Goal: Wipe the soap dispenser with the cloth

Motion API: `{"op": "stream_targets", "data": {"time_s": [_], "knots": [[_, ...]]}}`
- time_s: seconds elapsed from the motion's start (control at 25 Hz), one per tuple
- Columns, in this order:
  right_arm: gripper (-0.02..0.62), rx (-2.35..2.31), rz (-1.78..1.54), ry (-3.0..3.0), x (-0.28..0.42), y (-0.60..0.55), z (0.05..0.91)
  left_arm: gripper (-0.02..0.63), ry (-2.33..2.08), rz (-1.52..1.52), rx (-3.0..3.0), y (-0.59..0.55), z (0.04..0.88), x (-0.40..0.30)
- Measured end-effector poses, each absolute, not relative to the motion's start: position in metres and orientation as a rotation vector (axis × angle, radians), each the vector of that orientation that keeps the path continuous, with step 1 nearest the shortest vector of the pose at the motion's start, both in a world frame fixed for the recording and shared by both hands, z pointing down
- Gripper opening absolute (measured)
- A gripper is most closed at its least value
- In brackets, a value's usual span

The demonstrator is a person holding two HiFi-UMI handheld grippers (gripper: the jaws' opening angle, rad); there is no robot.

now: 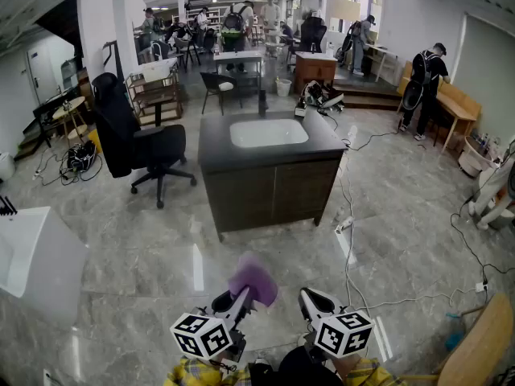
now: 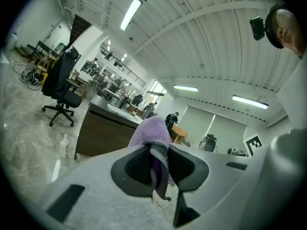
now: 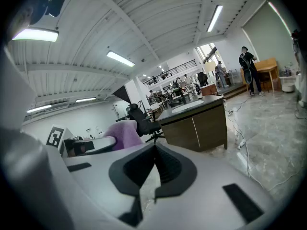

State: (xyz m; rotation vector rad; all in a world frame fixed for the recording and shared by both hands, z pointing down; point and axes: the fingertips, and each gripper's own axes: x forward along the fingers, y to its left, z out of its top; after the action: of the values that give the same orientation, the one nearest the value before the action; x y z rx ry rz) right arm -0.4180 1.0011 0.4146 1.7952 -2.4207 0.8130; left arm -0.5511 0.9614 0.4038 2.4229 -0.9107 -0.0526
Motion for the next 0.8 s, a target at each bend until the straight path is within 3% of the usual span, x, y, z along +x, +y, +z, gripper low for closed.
{"op": "stream_targets", "data": {"time_s": [0.8], "knots": [[0.005, 1.795, 1.014, -2.447, -0.419, 0.954, 0.434, 0.064, -0.946, -0.014, 2.376, 0.921, 0.424, -0.560]]}}
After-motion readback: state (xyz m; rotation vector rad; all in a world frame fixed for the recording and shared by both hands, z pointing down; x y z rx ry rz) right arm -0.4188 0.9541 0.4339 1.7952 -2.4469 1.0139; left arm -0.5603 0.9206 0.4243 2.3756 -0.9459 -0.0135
